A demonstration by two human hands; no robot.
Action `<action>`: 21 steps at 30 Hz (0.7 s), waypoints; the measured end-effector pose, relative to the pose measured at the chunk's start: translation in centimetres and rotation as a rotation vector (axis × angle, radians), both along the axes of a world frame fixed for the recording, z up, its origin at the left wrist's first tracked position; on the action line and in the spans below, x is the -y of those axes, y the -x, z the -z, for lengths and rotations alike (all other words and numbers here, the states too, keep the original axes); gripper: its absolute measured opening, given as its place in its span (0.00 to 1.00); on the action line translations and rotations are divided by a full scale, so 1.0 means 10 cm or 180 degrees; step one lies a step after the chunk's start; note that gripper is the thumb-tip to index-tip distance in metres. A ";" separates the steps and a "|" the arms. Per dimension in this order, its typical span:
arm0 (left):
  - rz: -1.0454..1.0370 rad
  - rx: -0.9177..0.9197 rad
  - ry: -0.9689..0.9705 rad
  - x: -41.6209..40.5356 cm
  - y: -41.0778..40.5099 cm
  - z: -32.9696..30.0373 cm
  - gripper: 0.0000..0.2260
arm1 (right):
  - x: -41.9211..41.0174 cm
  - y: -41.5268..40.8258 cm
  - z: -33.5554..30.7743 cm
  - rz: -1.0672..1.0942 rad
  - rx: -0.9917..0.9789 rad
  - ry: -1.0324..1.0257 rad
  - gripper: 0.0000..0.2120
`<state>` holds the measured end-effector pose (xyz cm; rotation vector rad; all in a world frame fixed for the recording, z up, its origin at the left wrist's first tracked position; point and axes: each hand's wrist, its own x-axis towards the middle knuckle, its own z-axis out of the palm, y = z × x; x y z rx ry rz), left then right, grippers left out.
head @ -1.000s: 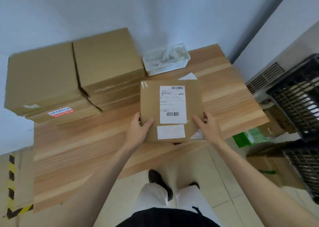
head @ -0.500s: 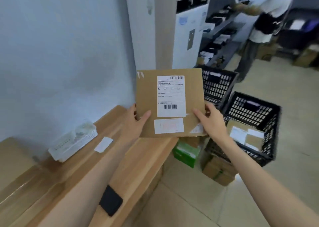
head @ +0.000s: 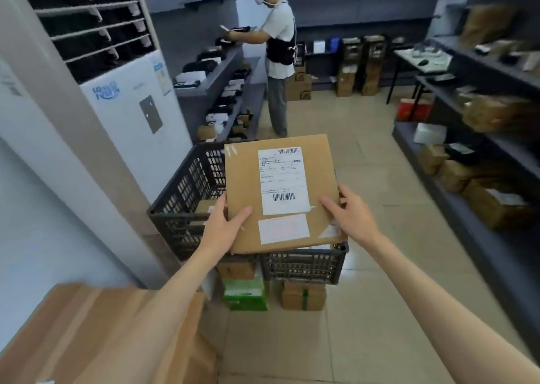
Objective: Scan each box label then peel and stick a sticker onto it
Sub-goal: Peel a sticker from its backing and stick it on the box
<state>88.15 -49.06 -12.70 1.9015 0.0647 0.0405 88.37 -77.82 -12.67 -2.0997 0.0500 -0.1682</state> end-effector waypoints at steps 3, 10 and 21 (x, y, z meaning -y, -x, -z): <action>0.0185 -0.0152 0.0065 0.19 -0.36 0.15 0.28 | 0.22 -0.18 0.12 0.0173 -0.0118 -0.0040 0.20; 0.0461 -0.0558 0.0104 0.37 -1.22 0.59 0.29 | 0.38 -0.84 0.47 0.0431 -0.0538 -0.0030 0.23; 0.0582 -0.1650 -0.0003 0.44 -2.26 1.58 0.31 | 0.43 -1.81 1.67 0.0548 -0.1369 -0.0395 0.20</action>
